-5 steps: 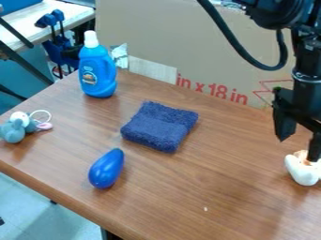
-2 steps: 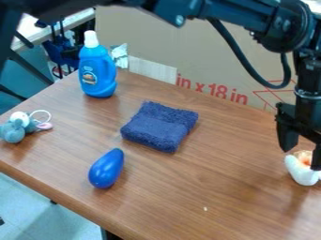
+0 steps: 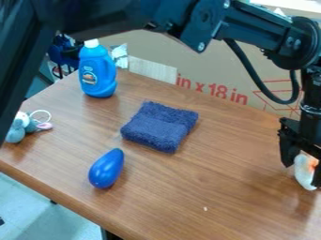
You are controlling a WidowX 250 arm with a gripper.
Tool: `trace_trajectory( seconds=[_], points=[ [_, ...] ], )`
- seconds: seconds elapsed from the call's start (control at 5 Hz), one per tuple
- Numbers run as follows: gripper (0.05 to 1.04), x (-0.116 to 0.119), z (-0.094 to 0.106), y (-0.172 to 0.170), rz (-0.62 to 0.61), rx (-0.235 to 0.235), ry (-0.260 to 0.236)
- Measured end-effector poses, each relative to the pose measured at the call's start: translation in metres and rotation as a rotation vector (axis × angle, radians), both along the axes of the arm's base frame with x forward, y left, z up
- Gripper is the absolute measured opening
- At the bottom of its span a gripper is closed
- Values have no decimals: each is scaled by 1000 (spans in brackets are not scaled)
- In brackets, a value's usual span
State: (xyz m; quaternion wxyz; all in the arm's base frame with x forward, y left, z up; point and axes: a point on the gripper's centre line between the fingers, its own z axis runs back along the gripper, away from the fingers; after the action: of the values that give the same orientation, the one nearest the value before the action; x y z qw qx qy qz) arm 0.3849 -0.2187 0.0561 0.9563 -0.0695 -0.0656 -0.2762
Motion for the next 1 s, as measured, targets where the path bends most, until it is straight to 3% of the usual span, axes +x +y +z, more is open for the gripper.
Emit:
trace_trajectory(
  seconds=[0.2,0.4,0.6,0.8,1.0],
  points=[
    [998,-1,-18,0,21,43,44],
    [965,2,-17,2,51,39,39],
    [710,0,-21,7,83,36,21],
    [555,-7,-20,11,103,41,17],
    [498,-22,-10,21,126,32,1]
  ],
)
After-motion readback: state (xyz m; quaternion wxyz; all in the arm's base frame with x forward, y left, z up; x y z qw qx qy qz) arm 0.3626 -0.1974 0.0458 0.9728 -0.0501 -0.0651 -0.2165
